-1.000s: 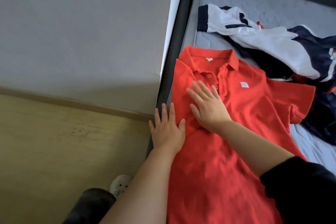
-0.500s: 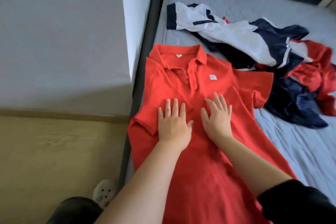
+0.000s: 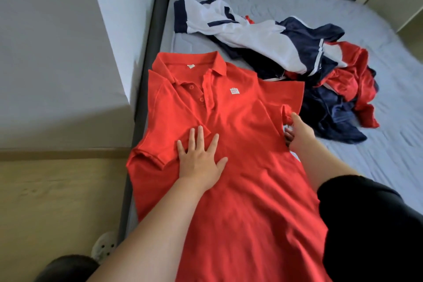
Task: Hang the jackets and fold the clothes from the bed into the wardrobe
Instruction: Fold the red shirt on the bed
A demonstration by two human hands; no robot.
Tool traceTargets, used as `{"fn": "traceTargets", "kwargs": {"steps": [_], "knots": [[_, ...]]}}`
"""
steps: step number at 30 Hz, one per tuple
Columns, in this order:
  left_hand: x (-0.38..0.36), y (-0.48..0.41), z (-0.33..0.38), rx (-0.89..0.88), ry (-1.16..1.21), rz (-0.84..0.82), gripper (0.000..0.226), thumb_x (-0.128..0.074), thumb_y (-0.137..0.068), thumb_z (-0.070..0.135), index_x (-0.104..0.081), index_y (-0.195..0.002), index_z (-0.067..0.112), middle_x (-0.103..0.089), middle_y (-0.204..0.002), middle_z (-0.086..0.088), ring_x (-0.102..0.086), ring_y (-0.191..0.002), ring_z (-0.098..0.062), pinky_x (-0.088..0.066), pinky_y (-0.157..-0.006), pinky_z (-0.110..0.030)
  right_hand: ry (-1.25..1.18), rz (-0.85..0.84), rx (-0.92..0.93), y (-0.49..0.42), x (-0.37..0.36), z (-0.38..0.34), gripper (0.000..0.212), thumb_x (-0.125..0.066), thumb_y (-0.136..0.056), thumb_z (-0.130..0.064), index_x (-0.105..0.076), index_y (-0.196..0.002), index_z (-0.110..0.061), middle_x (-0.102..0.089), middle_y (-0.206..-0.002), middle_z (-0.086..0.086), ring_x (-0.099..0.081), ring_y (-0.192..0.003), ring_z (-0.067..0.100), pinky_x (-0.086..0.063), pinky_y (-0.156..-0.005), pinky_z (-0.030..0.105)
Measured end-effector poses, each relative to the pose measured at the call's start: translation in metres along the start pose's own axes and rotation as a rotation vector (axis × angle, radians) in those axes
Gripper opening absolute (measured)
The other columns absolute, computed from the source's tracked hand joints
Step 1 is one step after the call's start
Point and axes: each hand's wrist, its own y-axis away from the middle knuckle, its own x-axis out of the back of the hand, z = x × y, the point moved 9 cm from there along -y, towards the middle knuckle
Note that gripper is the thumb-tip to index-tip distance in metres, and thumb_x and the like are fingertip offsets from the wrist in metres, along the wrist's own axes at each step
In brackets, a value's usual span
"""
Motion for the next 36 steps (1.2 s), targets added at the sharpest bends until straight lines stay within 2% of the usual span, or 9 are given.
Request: {"fn": "traceTargets", "kwargs": {"steps": [4,8,13,17,19,24,28,33,36], "knots": [[0.002,0.003,-0.001,-0.021,0.004,0.006,0.071,-0.029,-0.092,0.063,-0.002,-0.152,0.034,0.013,-0.159,-0.009,0.017,-0.145,-0.028,0.005,-0.113,-0.056,0.014,-0.028,-0.024,0.004,-0.022,-0.010,0.021,-0.068,-0.085,-0.038,-0.061,-0.091,-0.019,-0.059,-0.074,0.000,-0.056,-0.062,0.016,-0.051,-0.078,0.034],[0.003,0.004,-0.002,-0.028,0.027,-0.002,0.071,-0.031,-0.092,0.061,-0.003,-0.152,0.034,0.013,-0.159,-0.007,0.018,-0.145,-0.026,0.006,-0.114,-0.054,0.161,0.082,0.070,0.011,-0.017,-0.033,0.024,-0.050,-0.093,-0.013,-0.060,-0.115,-0.011,-0.061,-0.093,0.004,-0.060,-0.095,0.021,-0.048,-0.089,0.032],[0.003,0.005,-0.003,-0.021,0.020,-0.003,0.070,-0.031,-0.092,0.062,-0.003,-0.151,0.035,0.012,-0.160,-0.007,0.017,-0.145,-0.026,0.006,-0.114,-0.054,0.441,0.279,0.876,0.066,-0.023,-0.097,0.006,-0.052,-0.088,-0.009,-0.052,-0.093,-0.010,-0.056,-0.089,0.006,-0.049,-0.083,0.019,-0.029,-0.067,0.021],[0.003,0.005,-0.003,-0.014,0.007,-0.010,0.070,-0.030,-0.092,0.062,-0.003,-0.151,0.036,0.013,-0.160,-0.006,0.017,-0.145,-0.026,0.007,-0.114,-0.053,0.973,-0.093,1.648,0.133,-0.088,-0.065,0.019,-0.060,-0.067,0.013,-0.058,-0.085,0.007,-0.059,-0.120,0.030,-0.056,-0.111,0.045,-0.043,-0.097,0.049],[0.004,0.004,-0.003,-0.013,0.014,-0.008,0.069,-0.030,-0.092,0.062,-0.005,-0.151,0.036,0.012,-0.160,-0.006,0.016,-0.146,-0.025,0.006,-0.114,-0.053,1.186,-0.230,1.782,0.145,-0.099,-0.028,0.022,-0.063,-0.065,0.014,-0.060,-0.085,0.006,-0.052,-0.132,0.029,-0.051,-0.121,0.047,-0.037,-0.100,0.060],[0.005,0.006,-0.003,-0.025,0.002,0.010,0.071,-0.032,-0.092,0.062,-0.004,-0.151,0.035,0.010,-0.160,-0.006,0.014,-0.146,-0.025,0.005,-0.114,-0.053,1.330,-0.208,1.500,0.118,-0.090,0.003,0.060,-0.062,-0.067,0.008,-0.054,-0.126,0.002,-0.038,-0.148,0.020,-0.035,-0.138,0.037,-0.025,-0.112,0.054],[0.003,0.005,-0.004,-0.031,-0.011,-0.002,0.071,-0.030,-0.092,0.062,-0.002,-0.152,0.034,0.013,-0.160,-0.006,0.015,-0.146,-0.025,0.005,-0.114,-0.053,1.341,-0.102,1.321,0.099,-0.083,-0.002,0.062,-0.066,-0.073,-0.003,-0.050,-0.133,-0.003,-0.039,-0.147,0.019,-0.036,-0.136,0.037,-0.024,-0.110,0.056],[-0.001,0.003,-0.006,-0.024,-0.005,-0.042,0.071,-0.028,-0.093,0.062,-0.001,-0.151,0.034,0.012,-0.160,-0.006,0.015,-0.146,-0.025,0.006,-0.114,-0.052,1.147,-0.029,1.117,0.079,-0.078,-0.023,0.048,-0.059,-0.079,-0.008,-0.051,-0.126,-0.007,-0.063,-0.107,0.020,-0.056,-0.102,0.039,-0.040,-0.082,0.043],[-0.001,0.003,-0.007,-0.028,0.004,-0.048,0.070,-0.028,-0.093,0.063,-0.001,-0.151,0.035,0.011,-0.160,-0.005,0.014,-0.146,-0.023,0.005,-0.115,-0.052,1.129,0.047,1.089,0.072,-0.077,-0.032,0.013,-0.052,-0.080,-0.006,-0.057,-0.092,-0.005,-0.063,-0.086,0.018,-0.056,-0.086,0.039,-0.037,-0.067,0.042]]}}
